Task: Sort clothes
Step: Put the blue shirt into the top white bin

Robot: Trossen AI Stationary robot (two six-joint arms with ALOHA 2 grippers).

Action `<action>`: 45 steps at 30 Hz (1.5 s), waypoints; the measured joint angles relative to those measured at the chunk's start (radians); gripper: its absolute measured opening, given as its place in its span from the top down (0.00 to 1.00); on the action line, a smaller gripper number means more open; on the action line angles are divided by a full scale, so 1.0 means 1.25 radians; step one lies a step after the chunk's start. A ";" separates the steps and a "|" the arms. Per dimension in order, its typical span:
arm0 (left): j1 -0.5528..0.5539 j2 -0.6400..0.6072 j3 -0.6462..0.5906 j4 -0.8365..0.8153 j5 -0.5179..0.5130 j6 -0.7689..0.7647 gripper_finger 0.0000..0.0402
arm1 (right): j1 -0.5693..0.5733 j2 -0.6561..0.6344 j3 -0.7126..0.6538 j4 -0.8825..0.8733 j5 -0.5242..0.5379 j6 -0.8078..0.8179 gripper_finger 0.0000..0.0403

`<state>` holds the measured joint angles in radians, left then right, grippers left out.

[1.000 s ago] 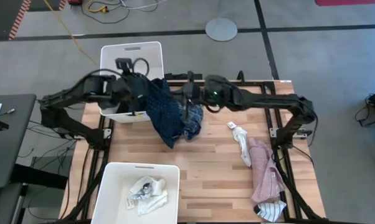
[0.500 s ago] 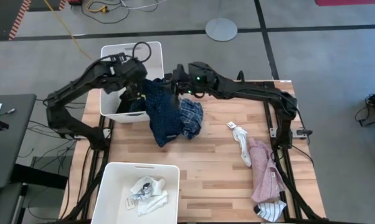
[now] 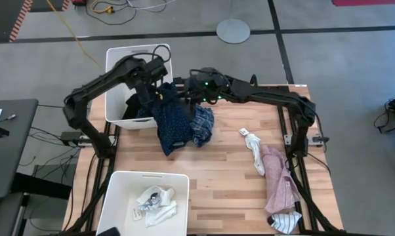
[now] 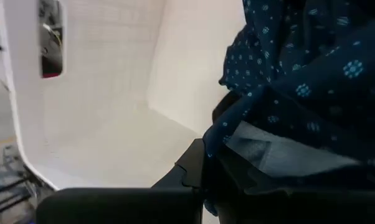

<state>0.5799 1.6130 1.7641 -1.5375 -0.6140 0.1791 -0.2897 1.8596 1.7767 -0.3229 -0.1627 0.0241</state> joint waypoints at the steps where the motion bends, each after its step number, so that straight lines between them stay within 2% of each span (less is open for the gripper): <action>1: 0.004 0.009 0.000 0.001 0.001 -0.002 0.98 | 0.004 -0.007 0.000 -0.020 0.000 -0.003 0.60; 6: 0.011 0.036 0.000 0.014 0.007 -0.001 0.96 | 0.023 -0.037 0.000 -0.139 0.003 -0.018 0.40; 11: 0.012 0.029 0.000 0.049 0.054 0.027 0.84 | 0.057 -0.043 -0.019 -0.234 0.005 -0.041 0.35; 19: 0.016 0.000 0.000 0.058 0.073 0.036 0.53 | 0.073 -0.041 -0.186 -0.111 0.046 -0.054 0.34; 23: 0.012 -0.037 0.000 0.070 0.085 0.056 0.44 | 0.060 -0.041 -0.263 0.011 0.048 -0.050 0.34; 30: -0.052 -0.128 0.000 0.074 0.221 0.102 0.42 | 0.046 -0.038 -0.354 0.198 0.084 -0.075 0.34; 37: -0.181 -0.197 0.000 0.078 0.228 0.075 0.42 | 0.035 -0.012 -0.394 0.293 0.089 -0.069 0.34; 45: -0.321 -0.214 0.000 0.080 0.218 0.010 0.42 | 0.033 0.067 -0.395 0.373 0.089 -0.041 0.35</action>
<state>0.1790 1.3451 1.7638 -1.4374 -0.3410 0.1911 -0.2485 1.9437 1.2835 0.1428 -0.0520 -0.0275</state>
